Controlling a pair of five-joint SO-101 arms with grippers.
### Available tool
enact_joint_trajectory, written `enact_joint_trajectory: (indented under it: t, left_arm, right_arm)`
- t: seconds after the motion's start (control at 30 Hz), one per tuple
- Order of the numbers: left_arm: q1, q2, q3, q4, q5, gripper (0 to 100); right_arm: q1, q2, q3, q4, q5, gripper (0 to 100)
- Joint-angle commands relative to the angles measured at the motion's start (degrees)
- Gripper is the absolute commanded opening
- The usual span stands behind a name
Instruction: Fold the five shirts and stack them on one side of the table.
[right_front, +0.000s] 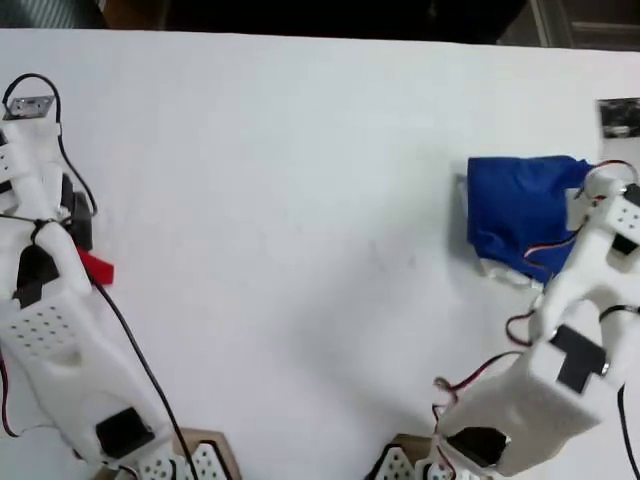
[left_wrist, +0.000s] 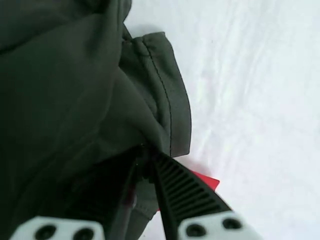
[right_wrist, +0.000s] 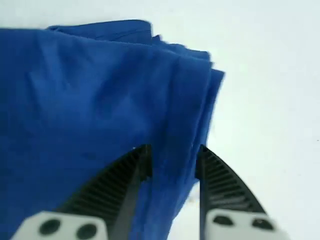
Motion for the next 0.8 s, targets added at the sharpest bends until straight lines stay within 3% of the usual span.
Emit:
enact_joint_trajectory:
  t: [0.0,0.47,0.63,0.77]
  left_arm:
    - [-0.5,-2.4,-2.4,0.6,-1.7,3]
    - [-0.5,-2.4,-2.7,2.0,-1.8,3]
    - [-0.9,-2.5,-2.8,2.3,-1.7,3]
    - [-1.1,-2.5,-2.8,2.1,-1.8,3]
  right_arm:
    - [2.5,3.9,-10.6,1.7,-1.5,15.6]
    - [1.6,21.0,-28.8,3.7,-1.4,15.0]
    - [0.3,22.8,-32.4,3.7,-1.4,1.2]
    - [0.1,22.4,-32.9,3.4,-1.4,2.1]
